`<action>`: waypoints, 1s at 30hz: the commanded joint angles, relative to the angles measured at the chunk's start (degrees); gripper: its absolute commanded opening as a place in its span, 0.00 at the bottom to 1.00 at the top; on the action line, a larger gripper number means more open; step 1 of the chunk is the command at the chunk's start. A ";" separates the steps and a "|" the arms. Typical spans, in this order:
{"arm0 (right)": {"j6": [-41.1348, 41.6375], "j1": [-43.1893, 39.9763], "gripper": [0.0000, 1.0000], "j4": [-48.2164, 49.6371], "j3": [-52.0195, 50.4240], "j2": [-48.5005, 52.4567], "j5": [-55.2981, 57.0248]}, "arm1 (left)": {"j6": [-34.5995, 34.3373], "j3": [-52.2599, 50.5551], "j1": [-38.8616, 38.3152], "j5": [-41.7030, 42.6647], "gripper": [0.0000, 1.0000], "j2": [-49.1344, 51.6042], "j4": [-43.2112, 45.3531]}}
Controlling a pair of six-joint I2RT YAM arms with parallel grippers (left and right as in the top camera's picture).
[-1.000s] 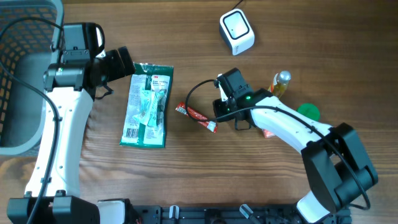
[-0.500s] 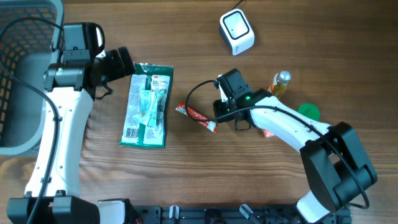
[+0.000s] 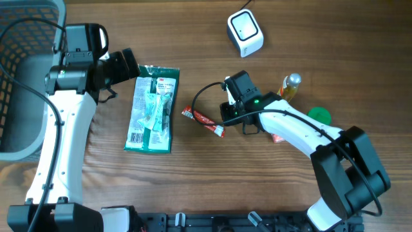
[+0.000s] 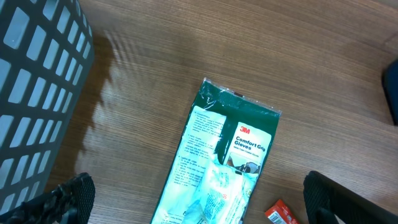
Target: Scan the item barcode
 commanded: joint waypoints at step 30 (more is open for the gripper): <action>2.51 0.15 0.29 -0.15 -0.63 0.98 -2.51 | -0.50 0.81 0.22 0.24 1.00 -0.42 0.13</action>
